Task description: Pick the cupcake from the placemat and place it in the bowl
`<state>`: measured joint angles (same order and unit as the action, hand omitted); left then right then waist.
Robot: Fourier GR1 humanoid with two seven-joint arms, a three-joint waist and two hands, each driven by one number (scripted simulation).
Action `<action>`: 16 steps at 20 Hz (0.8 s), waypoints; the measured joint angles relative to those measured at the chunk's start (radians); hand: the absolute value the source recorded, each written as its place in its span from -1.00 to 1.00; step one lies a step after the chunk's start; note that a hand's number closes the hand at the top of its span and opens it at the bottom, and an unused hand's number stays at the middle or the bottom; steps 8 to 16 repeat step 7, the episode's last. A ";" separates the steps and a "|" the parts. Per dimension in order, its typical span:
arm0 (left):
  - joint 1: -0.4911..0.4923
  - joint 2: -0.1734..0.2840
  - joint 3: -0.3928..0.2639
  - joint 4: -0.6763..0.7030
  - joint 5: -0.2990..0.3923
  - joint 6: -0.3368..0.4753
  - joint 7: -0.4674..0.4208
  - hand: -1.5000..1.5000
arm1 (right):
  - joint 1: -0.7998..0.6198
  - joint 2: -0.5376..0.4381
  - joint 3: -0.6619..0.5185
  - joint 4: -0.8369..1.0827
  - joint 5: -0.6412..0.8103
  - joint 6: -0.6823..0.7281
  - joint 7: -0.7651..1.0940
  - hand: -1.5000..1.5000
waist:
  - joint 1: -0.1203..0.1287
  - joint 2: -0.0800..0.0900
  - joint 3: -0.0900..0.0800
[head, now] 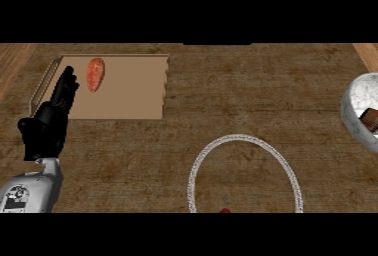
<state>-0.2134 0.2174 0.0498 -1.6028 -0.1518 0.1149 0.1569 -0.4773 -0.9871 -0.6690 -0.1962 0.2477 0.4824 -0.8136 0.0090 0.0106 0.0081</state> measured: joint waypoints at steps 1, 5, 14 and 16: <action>0.009 -0.004 -0.002 -0.003 -0.001 0.002 -0.005 0.00 | 0.015 -0.007 0.001 -0.005 -0.003 0.008 0.000 -1.00 | -0.001 -0.001 0.000; -0.005 0.011 0.012 -0.002 0.001 -0.003 0.005 0.00 | 0.057 -0.003 0.004 -0.034 -0.020 0.017 -0.010 -1.00 | -0.006 -0.003 0.000; -0.002 0.010 0.010 -0.004 0.000 -0.004 0.005 0.00 | 0.083 -0.002 0.006 -0.045 -0.028 0.020 -0.015 -1.00 | -0.008 -0.004 0.001; -0.002 0.010 0.010 -0.004 0.000 -0.004 0.005 0.00 | 0.083 -0.002 0.006 -0.045 -0.028 0.020 -0.015 -1.00 | -0.008 -0.004 0.001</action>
